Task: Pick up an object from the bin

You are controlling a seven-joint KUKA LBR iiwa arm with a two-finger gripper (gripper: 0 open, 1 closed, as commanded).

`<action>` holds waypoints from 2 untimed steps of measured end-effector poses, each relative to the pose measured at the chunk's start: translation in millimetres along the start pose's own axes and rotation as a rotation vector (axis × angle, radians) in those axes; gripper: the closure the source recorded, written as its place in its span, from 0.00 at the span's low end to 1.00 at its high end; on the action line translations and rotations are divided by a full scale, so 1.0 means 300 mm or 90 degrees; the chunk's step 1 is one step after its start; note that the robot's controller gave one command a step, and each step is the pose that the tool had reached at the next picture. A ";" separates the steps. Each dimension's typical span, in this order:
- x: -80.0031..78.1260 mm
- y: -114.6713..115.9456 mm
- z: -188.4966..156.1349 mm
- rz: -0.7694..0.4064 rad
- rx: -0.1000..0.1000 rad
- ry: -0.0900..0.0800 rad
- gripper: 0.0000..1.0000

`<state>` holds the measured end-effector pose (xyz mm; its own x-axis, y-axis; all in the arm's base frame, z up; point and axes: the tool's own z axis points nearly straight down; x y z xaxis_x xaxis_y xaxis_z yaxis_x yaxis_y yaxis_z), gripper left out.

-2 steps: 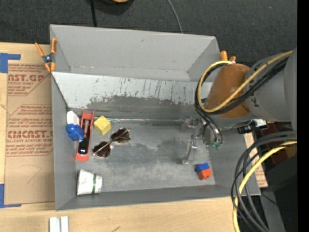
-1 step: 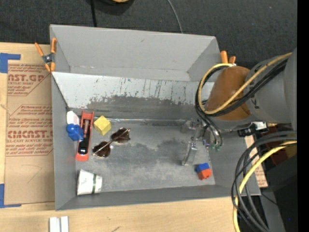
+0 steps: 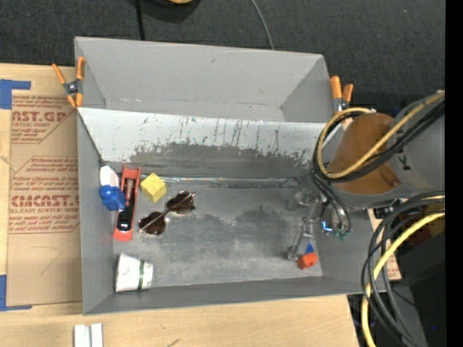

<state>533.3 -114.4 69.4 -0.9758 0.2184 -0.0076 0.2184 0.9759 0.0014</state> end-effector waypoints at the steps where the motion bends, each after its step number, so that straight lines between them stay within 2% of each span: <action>1: 0.040 -0.064 0.001 0.004 0.001 0.001 0.00; 2: 0.033 -0.128 -0.001 0.058 -0.001 0.000 0.00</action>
Offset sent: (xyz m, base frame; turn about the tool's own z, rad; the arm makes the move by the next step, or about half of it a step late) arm -0.0191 -0.0409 0.0006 0.0993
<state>515.2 -149.6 69.4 -0.9518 0.3065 -0.0081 0.3064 0.9519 0.0035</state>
